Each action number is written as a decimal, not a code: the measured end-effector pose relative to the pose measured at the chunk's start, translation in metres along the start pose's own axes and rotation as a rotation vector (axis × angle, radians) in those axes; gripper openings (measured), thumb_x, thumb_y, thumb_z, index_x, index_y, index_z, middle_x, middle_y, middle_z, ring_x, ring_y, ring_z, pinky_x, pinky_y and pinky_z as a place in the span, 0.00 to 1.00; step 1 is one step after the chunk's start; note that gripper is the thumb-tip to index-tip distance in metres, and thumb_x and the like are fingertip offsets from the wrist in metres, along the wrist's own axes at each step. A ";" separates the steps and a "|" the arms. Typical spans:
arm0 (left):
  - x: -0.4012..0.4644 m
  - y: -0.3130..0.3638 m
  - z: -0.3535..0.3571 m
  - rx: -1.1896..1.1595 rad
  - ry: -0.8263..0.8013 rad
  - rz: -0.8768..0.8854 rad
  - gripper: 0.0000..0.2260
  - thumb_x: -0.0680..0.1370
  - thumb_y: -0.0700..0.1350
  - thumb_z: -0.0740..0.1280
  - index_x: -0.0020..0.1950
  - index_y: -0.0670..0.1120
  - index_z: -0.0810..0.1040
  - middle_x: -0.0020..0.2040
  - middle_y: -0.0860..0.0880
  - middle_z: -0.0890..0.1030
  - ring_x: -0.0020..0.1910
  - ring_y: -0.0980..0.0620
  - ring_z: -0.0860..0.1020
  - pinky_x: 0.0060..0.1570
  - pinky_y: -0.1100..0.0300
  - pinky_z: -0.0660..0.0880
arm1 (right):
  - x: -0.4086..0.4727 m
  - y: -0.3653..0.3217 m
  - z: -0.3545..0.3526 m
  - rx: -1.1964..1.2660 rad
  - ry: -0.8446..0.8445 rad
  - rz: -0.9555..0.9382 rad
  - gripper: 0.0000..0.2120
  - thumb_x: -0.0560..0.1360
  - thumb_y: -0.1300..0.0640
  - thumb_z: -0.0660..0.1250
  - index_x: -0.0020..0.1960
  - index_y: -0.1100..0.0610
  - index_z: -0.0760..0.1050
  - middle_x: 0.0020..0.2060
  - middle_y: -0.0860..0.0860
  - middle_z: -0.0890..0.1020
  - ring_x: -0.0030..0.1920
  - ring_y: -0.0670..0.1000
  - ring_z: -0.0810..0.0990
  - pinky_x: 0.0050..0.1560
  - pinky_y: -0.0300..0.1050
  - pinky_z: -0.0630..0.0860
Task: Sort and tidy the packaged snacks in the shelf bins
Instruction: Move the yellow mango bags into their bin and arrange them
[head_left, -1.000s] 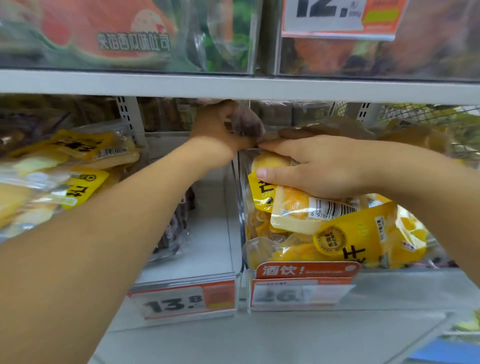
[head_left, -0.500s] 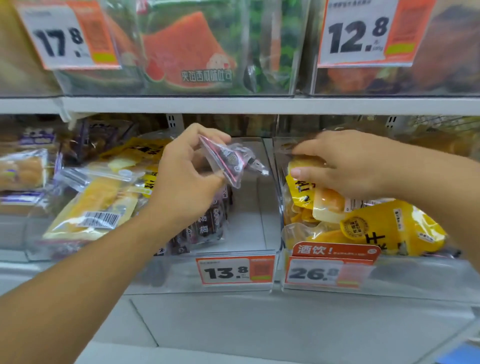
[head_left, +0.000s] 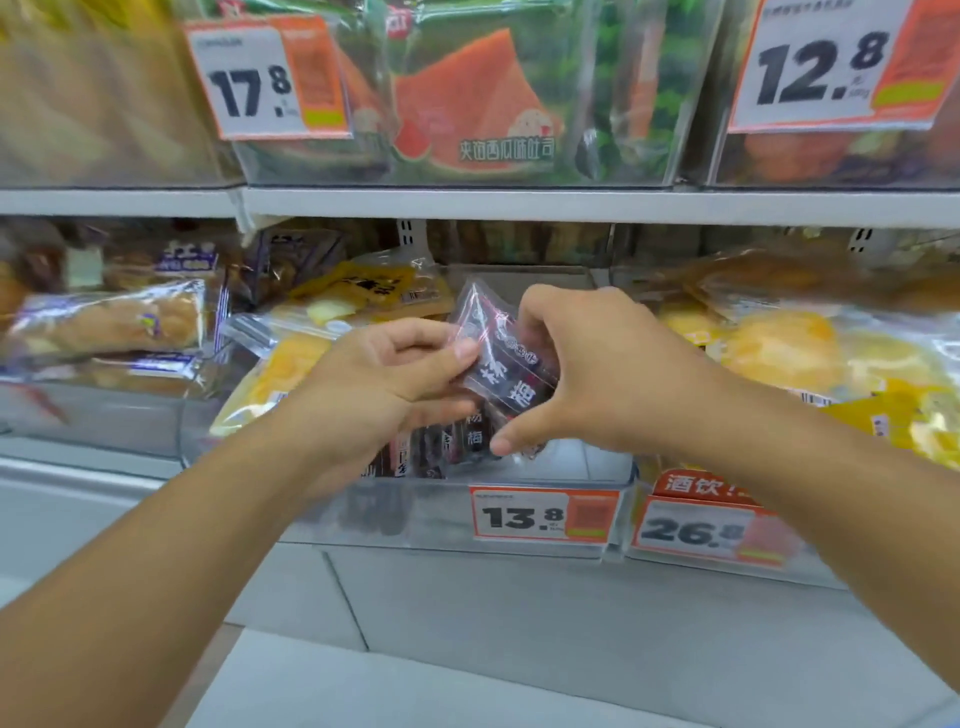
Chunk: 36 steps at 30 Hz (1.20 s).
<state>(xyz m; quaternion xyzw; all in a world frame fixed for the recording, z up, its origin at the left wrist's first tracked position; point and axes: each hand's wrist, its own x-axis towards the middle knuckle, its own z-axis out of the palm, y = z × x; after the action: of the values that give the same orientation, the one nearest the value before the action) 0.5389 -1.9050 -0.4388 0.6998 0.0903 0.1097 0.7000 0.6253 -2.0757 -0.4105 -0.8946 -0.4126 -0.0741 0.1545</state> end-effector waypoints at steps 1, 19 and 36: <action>0.001 0.000 -0.005 0.066 0.025 0.032 0.10 0.74 0.42 0.72 0.54 0.43 0.82 0.47 0.47 0.86 0.44 0.52 0.84 0.43 0.62 0.82 | 0.002 -0.002 0.006 0.025 -0.028 -0.003 0.31 0.54 0.33 0.81 0.42 0.49 0.68 0.36 0.45 0.77 0.37 0.49 0.76 0.37 0.52 0.76; 0.019 -0.022 -0.019 1.249 0.072 0.337 0.13 0.71 0.51 0.78 0.54 0.53 0.83 0.44 0.57 0.82 0.46 0.54 0.78 0.44 0.58 0.75 | 0.037 -0.011 0.058 0.048 -0.166 0.140 0.08 0.75 0.57 0.72 0.40 0.57 0.76 0.41 0.55 0.81 0.41 0.56 0.81 0.41 0.50 0.81; 0.011 -0.003 0.018 1.400 0.149 0.486 0.11 0.69 0.50 0.75 0.48 0.53 0.77 0.46 0.50 0.77 0.48 0.45 0.75 0.42 0.52 0.72 | -0.014 -0.036 -0.011 -0.274 0.192 -0.033 0.10 0.75 0.48 0.70 0.47 0.47 0.68 0.33 0.46 0.59 0.39 0.56 0.69 0.39 0.48 0.66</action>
<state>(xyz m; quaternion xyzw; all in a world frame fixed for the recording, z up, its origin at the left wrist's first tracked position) 0.5549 -1.9189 -0.4410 0.9730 0.0291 0.2256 0.0386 0.5892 -2.0673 -0.3961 -0.8892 -0.3966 -0.2174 0.0684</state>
